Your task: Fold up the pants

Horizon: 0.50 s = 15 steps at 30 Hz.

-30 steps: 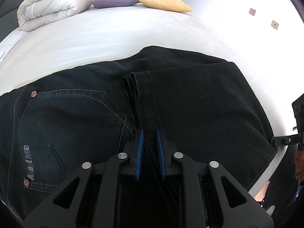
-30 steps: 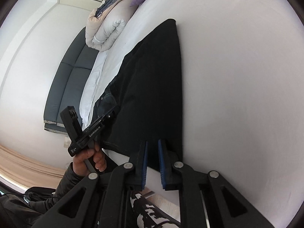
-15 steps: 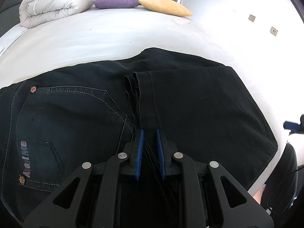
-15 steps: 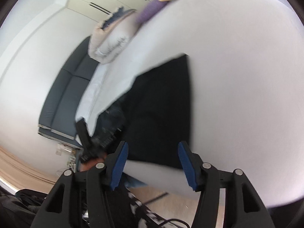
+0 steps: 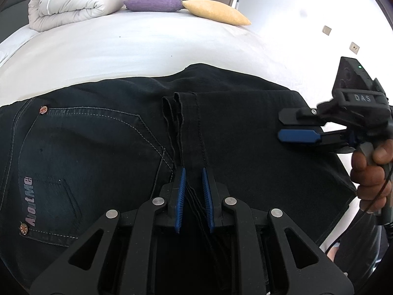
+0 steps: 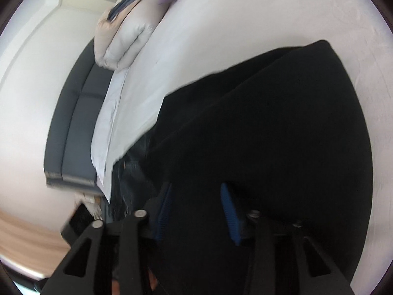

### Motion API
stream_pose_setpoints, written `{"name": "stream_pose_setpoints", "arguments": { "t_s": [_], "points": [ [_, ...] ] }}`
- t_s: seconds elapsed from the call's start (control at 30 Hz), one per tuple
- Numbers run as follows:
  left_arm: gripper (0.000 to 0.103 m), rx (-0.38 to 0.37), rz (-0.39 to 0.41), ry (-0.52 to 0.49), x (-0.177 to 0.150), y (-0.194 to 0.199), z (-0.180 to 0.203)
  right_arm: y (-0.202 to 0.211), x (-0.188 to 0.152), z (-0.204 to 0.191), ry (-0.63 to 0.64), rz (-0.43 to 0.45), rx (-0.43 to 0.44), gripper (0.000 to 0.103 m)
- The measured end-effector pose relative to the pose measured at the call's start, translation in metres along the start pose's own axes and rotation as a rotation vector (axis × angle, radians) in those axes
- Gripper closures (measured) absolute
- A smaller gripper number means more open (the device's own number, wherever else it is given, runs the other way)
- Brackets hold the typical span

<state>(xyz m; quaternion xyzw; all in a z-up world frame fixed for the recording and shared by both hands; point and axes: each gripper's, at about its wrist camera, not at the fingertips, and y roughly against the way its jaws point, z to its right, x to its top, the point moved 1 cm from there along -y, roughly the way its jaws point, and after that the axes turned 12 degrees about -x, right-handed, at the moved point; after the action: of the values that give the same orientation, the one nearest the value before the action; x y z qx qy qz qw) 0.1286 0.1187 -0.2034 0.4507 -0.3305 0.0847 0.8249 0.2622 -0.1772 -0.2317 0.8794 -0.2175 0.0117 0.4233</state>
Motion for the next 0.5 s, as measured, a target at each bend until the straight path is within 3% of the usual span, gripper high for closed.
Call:
{"name": "stream_pose_setpoints", "arguments": {
  "t_s": [0.13,0.2,0.27,0.3,0.33,0.4,0.5],
  "points": [
    [0.086,-0.065,0.034,0.126,-0.002,0.024,-0.007,0.000,-0.006,-0.006,0.058,0.047,-0.023,0.060],
    [0.085,-0.057,0.075,0.165,-0.009,0.046,-0.012,0.001,-0.008,-0.003,0.047,0.067,-0.006,0.060],
    [0.068,-0.072,0.120,0.242,-0.021,0.072,-0.023,0.002,-0.010,-0.004,0.034,0.088,0.009,0.057],
    [0.037,-0.088,0.172,0.306,-0.031,0.093,-0.033,0.003,-0.011,-0.006,0.040,0.097,0.013,0.052],
    [0.018,-0.087,0.211,0.342,-0.037,0.106,-0.038,0.004,-0.013,-0.008,0.052,0.108,0.015,0.050],
    [0.017,-0.079,0.320,0.428,-0.056,0.141,-0.052,0.006,-0.018,-0.016,0.091,0.137,0.014,0.036],
    [0.017,-0.065,0.425,0.537,-0.081,0.175,-0.079,0.009,-0.026,-0.028,0.135,0.157,-0.004,0.024]
  ]
}}
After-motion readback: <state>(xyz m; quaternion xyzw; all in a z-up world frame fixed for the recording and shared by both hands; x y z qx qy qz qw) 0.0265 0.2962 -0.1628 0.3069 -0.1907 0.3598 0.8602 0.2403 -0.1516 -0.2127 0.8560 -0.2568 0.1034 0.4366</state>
